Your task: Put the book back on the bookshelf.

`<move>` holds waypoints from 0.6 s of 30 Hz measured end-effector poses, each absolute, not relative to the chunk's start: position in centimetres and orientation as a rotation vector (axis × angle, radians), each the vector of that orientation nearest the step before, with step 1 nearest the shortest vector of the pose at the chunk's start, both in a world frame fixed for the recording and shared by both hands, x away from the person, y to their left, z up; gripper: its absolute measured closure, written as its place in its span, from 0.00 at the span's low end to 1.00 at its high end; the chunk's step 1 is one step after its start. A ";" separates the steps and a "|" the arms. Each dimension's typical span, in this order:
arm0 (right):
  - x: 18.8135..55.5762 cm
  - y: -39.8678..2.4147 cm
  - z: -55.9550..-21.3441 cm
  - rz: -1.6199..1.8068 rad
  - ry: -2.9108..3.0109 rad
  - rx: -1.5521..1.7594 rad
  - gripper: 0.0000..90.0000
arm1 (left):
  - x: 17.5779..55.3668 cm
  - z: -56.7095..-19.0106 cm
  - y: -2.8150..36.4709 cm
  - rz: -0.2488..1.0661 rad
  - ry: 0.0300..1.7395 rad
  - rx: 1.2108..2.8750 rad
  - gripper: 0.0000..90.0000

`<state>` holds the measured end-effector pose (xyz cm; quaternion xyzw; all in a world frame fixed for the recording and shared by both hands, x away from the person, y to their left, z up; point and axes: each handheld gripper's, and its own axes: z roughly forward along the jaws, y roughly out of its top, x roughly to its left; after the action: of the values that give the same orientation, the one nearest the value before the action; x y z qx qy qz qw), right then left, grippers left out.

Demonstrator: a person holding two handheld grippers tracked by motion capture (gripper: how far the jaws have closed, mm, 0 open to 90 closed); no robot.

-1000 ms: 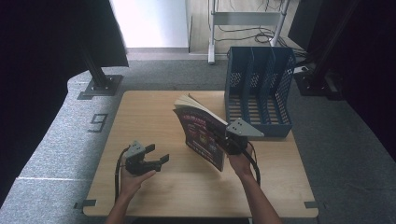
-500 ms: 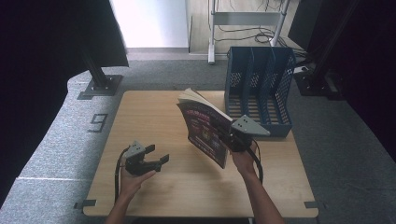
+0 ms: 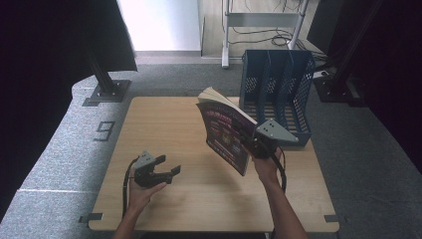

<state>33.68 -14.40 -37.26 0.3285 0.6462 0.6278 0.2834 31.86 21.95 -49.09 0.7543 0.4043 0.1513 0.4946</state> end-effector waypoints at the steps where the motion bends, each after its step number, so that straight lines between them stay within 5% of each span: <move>1: 33.7 -14.5 -37.2 1.680 1.725 0.883 0.91 | 31.9 -49.1 21.9 0.366 0.980 1.829 0.22; 18: 34.0 -16.0 -35.9 1.677 1.663 0.906 0.91 | 31.8 -49.1 22.1 0.362 0.987 1.825 0.22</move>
<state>34.00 -15.99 -35.88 0.3417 0.6270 0.6321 0.3010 31.84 22.06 -49.11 0.7528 0.4073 0.1496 0.4950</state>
